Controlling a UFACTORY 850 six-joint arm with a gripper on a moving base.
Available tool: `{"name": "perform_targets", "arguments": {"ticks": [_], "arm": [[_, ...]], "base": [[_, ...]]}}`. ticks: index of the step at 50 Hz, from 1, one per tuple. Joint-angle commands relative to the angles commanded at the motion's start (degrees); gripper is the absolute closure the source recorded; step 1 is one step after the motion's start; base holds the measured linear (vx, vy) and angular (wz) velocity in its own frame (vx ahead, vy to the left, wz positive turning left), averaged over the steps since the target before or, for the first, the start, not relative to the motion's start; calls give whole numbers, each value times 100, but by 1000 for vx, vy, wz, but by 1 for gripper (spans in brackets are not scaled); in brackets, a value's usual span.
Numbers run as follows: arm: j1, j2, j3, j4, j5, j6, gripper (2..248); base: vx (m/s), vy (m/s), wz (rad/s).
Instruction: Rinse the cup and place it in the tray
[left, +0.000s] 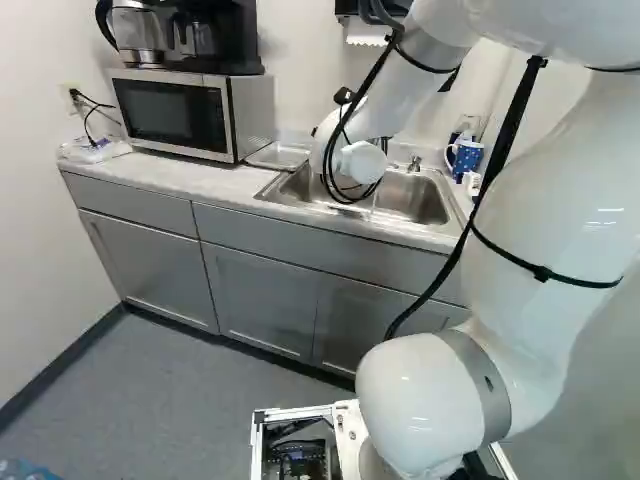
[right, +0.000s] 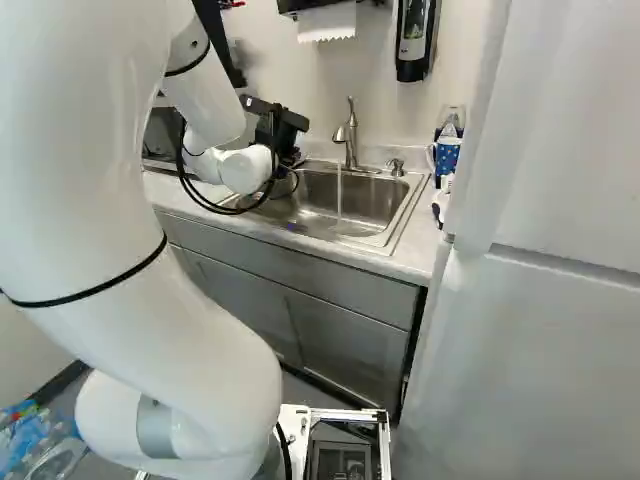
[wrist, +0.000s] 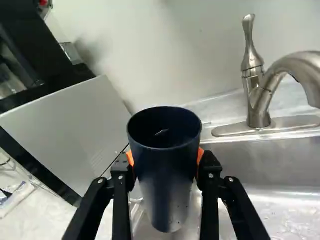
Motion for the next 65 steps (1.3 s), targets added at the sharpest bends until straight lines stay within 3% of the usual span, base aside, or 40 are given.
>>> {"name": "perform_targets", "arguments": {"ticks": [65], "arm": [[0, 0, 0, 0, 0, 3876, 125]], "base": [[0, 0, 0]]}}
